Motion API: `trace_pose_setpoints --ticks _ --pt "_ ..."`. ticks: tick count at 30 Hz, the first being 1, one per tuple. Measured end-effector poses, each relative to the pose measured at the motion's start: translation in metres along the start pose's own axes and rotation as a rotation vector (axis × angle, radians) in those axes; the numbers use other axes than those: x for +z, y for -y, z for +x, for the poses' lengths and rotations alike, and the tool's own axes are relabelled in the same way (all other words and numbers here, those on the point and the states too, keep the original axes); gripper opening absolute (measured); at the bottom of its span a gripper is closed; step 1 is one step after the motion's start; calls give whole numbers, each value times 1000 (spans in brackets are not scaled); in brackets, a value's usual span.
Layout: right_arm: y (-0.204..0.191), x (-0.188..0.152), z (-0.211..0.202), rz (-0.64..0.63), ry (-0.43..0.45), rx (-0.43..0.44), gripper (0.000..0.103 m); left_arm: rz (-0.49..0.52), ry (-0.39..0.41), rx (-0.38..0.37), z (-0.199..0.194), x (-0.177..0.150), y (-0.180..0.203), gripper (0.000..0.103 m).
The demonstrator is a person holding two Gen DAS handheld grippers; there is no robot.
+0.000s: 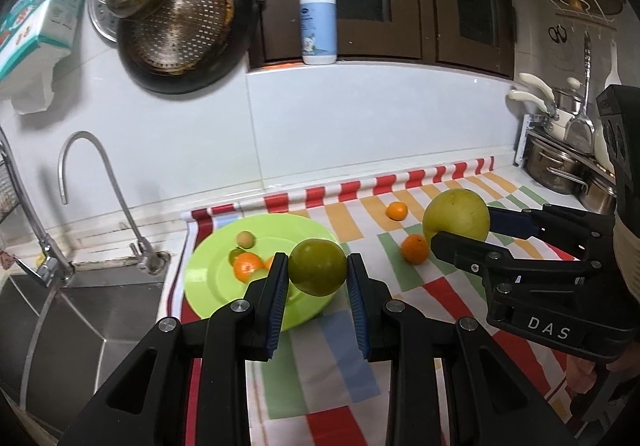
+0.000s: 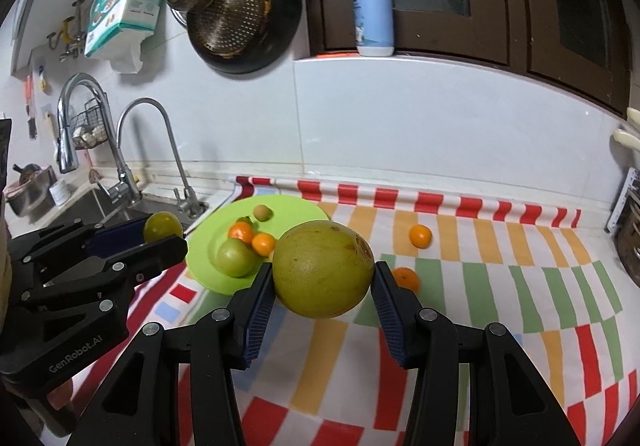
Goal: Organize fruits
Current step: 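Carry the green citrus and pomelo in both tools over the plate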
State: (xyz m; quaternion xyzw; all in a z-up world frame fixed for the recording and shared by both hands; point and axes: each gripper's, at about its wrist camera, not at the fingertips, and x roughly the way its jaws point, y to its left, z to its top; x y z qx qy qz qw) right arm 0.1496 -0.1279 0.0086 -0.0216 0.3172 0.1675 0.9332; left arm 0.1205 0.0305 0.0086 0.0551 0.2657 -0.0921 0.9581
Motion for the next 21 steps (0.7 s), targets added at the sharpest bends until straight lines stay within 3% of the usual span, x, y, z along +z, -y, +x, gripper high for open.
trace_pose_setpoints --ticks 21 --pt "-32 35 53 -51 9 95 50 -64 19 119 16 11 -54 30"
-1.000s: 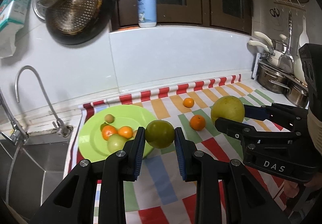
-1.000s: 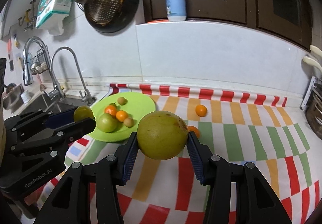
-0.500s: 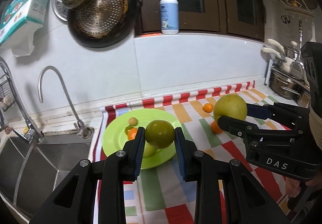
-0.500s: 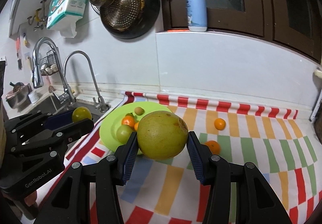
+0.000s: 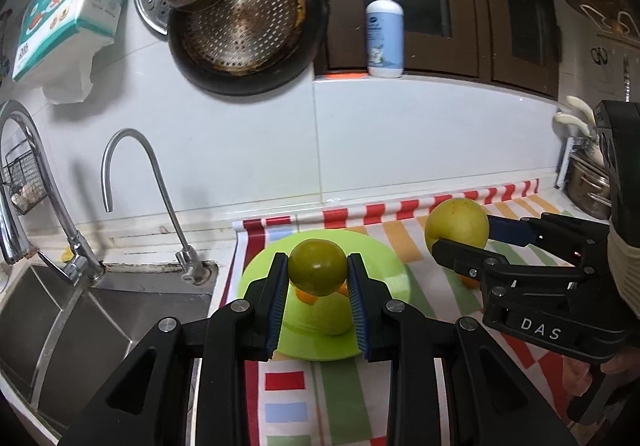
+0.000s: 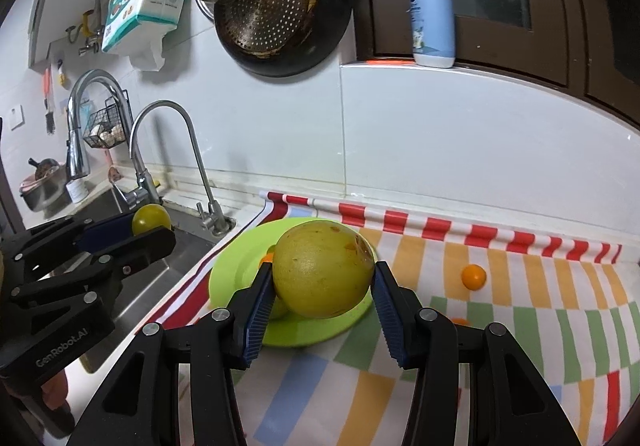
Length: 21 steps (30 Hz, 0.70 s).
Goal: Organize fruits
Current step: 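Carry the green citrus and pomelo in both tools over the plate, then open both tools to set the citrus and pomelo on the plate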
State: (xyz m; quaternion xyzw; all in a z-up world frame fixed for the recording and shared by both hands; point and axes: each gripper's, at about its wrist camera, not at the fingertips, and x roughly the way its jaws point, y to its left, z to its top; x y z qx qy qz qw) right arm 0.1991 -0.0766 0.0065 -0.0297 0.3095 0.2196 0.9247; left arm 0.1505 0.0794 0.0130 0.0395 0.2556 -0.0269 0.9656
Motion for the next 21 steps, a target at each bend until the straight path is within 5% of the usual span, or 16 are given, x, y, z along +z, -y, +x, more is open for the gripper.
trace_pose_setpoints --ticks 21 --pt "14 1 123 0 -159 14 50 -36 -198 2 107 -31 -31 30"
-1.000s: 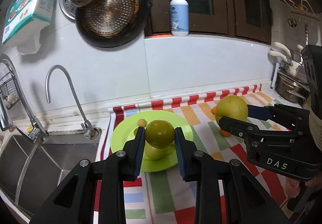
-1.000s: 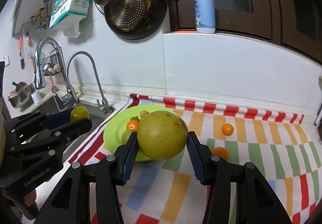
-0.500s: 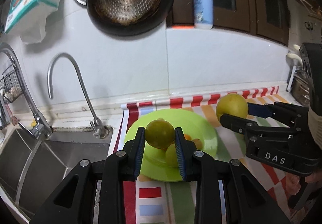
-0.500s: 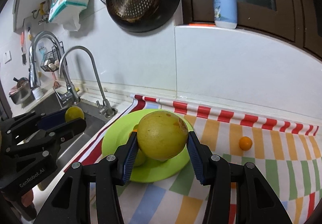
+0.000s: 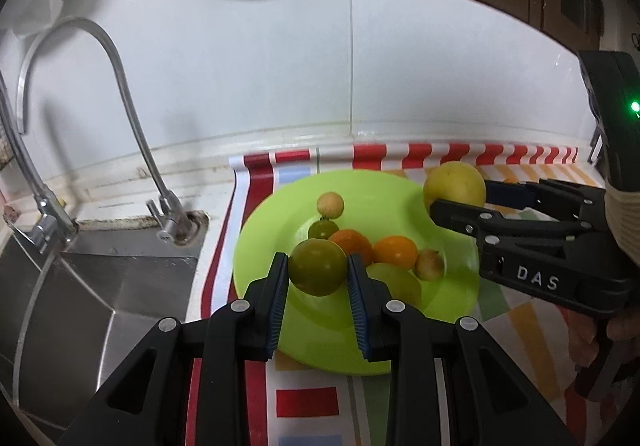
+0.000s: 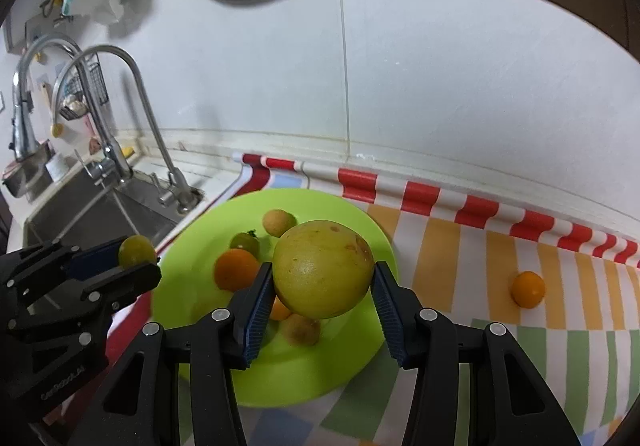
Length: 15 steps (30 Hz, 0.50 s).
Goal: Organize fruits
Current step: 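Open both tools to set the citrus and pomelo on the plate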
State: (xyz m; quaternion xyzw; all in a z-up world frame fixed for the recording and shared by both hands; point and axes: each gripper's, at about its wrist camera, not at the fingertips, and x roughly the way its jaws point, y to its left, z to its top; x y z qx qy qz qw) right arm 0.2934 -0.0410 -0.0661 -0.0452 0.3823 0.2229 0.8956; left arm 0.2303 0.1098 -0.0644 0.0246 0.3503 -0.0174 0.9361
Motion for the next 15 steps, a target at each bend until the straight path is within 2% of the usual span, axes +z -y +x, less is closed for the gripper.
trace_pose_setpoints --ticks 5,12,15 --pt "7 0 25 11 -41 -4 50 -5 -22 -10 18 -1 -2 30" --pt "8 -2 40 15 -69 1 50 -14 -38 -22 29 -2 -3 30" --pt "8 -2 41 17 -70 -2 51 -15 -37 -17 28 0 -2 42"
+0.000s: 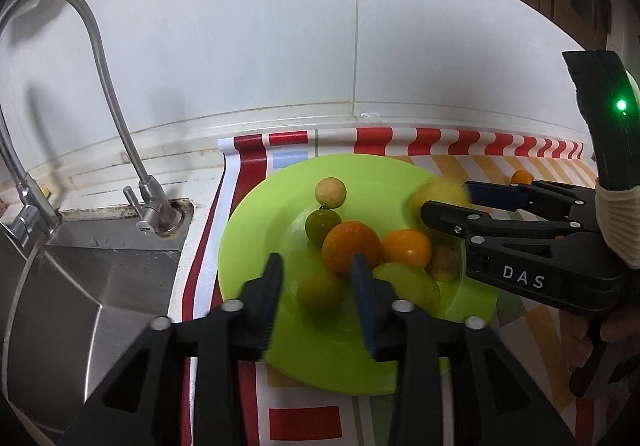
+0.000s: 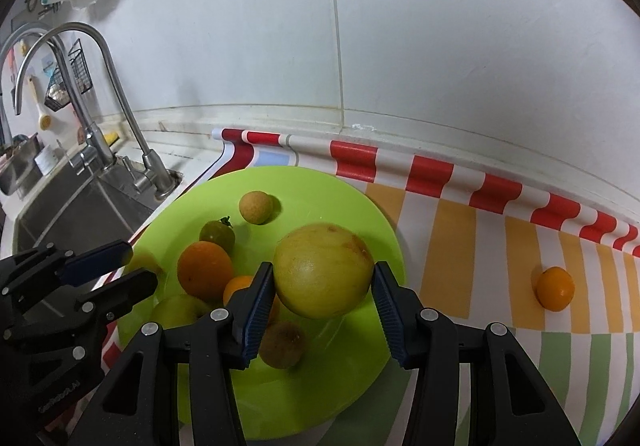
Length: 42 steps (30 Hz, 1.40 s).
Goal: Organize fruits
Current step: 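Open both tools to set the citrus and pomelo on the plate, then move both open tools back toward the last orange and tangerine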
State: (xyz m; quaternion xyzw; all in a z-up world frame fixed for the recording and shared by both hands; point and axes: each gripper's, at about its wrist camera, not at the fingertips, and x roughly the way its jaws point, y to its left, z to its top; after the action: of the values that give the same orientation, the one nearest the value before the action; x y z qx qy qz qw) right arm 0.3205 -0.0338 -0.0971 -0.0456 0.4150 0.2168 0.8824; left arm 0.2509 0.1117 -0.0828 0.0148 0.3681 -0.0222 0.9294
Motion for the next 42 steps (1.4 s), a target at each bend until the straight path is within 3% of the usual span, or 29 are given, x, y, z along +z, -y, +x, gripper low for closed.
trace_pose_setpoints --ticks 10,27,42 --pt "-1 -3 -39 8 71 -14 54 -4 49 12 -31 3 5 50" --pt "6 -42 -135 56 148 -85 57 72 129 -61 -98 -7 56 57" --pt "28 -73 -194 89 188 -168 57 132 185 -91 -136 -16 101 69"
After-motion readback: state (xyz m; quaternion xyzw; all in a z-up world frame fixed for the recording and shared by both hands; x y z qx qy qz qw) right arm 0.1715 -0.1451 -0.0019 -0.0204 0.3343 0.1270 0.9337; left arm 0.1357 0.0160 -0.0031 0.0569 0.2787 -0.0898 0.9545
